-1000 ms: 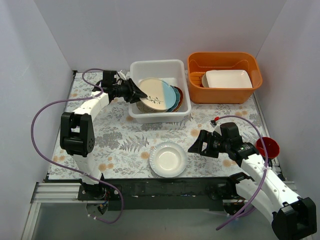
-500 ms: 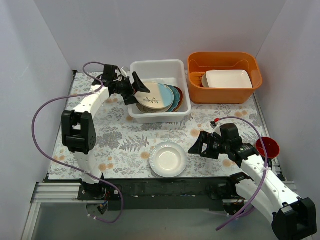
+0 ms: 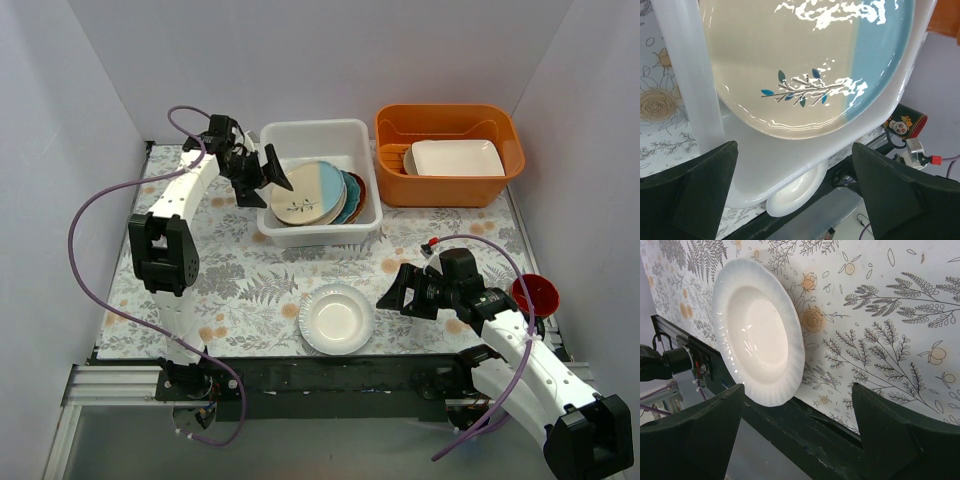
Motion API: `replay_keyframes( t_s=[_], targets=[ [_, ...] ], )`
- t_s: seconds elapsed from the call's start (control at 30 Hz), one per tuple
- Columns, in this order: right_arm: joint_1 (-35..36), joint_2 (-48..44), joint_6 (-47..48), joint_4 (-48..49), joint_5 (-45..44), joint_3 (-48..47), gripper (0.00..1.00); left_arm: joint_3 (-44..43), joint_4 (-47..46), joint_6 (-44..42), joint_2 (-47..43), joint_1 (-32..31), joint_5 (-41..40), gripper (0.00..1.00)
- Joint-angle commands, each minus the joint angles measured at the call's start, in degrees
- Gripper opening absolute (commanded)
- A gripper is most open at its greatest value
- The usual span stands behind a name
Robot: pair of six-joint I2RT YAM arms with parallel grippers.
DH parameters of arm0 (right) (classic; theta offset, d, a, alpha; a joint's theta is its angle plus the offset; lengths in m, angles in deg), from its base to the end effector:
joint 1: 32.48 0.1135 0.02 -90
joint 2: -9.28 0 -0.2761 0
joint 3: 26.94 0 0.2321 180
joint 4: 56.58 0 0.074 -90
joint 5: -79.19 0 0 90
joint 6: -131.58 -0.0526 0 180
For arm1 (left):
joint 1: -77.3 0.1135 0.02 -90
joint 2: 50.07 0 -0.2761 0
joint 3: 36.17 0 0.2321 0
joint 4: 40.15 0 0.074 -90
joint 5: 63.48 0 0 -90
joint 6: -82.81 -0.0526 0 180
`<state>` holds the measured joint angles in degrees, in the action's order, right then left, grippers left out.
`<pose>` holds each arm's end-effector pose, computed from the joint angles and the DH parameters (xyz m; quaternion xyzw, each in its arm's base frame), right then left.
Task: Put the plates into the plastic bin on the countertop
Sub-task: Place the plate in the plastic bin.
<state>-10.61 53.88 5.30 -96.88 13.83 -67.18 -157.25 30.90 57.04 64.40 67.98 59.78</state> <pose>0.1231 0.0731 0.2041 0.0315 0.9047 0.3551 0.2334 0.4057 -0.0958 0.2851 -0.3746 0.8584 -0.3504 0.0027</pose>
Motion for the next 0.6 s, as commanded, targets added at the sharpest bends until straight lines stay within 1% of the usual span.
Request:
replay_keyframes(
  t_s=[0.0,0.13,0.23,0.43,0.57],
  targets=[
    [0.2,-0.4,-0.2,2.1,1.1,0.7,0.94,0.9,4.3,-2.9,-2.5,-0.3,-3.5,0.98],
    [0.2,0.3,-0.3,2.6,1.5,1.2,0.94,3.7,3.0,-3.0,-6.1,-0.3,-5.8,0.98],
    [0.2,0.8,-0.2,3.2,1.9,1.3,0.94,6.4,0.6,-2.5,-9.8,-0.3,-5.9,0.98],
    [0.2,1.8,0.1,3.9,2.3,1.3,0.94,8.8,-1.8,-1.9,-13.4,-0.2,-4.1,0.98],
    [0.1,1.9,-0.1,4.4,2.6,2.0,0.94,10.6,-3.0,-2.2,-15.8,-0.3,-1.4,0.98]
  ],
)
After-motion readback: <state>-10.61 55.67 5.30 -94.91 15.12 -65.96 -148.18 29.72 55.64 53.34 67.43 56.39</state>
